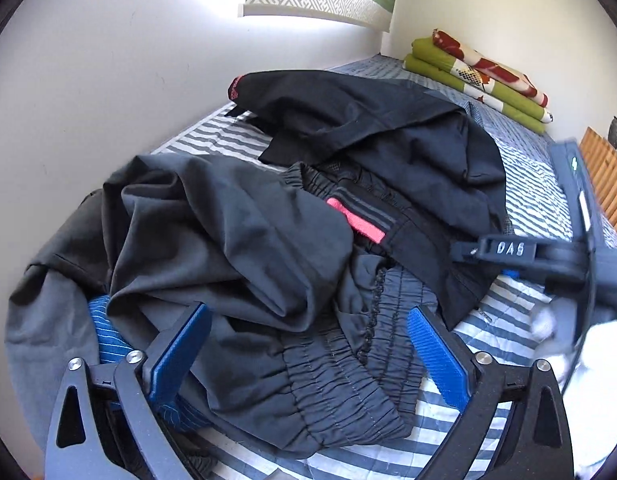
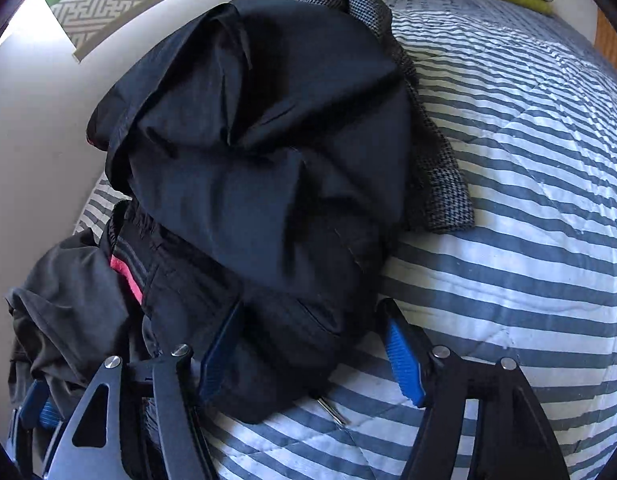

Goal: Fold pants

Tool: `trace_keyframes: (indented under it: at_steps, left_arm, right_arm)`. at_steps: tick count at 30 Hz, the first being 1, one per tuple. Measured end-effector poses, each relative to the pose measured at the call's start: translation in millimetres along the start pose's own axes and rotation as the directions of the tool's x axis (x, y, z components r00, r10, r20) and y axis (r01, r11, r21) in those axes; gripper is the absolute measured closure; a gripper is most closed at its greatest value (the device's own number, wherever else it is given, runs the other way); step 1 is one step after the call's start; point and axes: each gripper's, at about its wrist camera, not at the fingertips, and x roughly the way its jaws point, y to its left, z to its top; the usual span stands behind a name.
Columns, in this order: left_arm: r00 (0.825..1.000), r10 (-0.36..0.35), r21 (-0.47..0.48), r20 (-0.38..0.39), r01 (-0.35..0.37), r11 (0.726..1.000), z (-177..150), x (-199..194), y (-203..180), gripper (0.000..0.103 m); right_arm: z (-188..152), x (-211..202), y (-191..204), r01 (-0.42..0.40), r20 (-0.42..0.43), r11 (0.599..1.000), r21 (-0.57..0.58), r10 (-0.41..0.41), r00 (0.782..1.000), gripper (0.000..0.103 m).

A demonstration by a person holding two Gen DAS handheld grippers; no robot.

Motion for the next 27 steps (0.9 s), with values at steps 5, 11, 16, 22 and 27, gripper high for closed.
trace_keyframes:
  at_steps: [5, 11, 16, 22, 27]
  left_arm:
    - [1.000, 0.010, 0.022, -0.028, -0.009, 1.000, -4.4, 6.2, -7.0, 0.011]
    - [1.000, 0.003, 0.036, -0.005, -0.002, 0.999, -8.8, -2.6, -8.6, 0.013]
    - [1.000, -0.028, 0.004, 0.003, 0.028, 1.000, -9.1, -8.3, -4.4, 0.013]
    - [0.996, -0.073, 0.057, 0.049, 0.070, 0.996, -17.6, -24.8, -21.1, 0.013]
    - [0.994, -0.091, 0.054, 0.057, 0.087, 0.995, -23.4, -22.4, -37.7, 0.013]
  right_arm:
    - [1.7, -27.7, 8.3, 0.017, 0.035, 0.999, -0.041, -0.015, 0.999, 0.092]
    - [-30.0, -107.0, 27.9, 0.205, 0.251, 0.956, -0.211, -0.150, 0.956, 0.095]
    - [-54.7, -159.3, -9.5, 0.225, 0.261, 0.962, -0.157, -0.179, 0.949, 0.095]
    - [-111.4, -206.8, -64.6, 0.358, 0.280, 0.930, -0.078, -0.324, 0.904, 0.096]
    - [-152.5, -249.8, -120.9, 0.425, 0.264, 0.905, 0.018, -0.414, 0.871, 0.096]
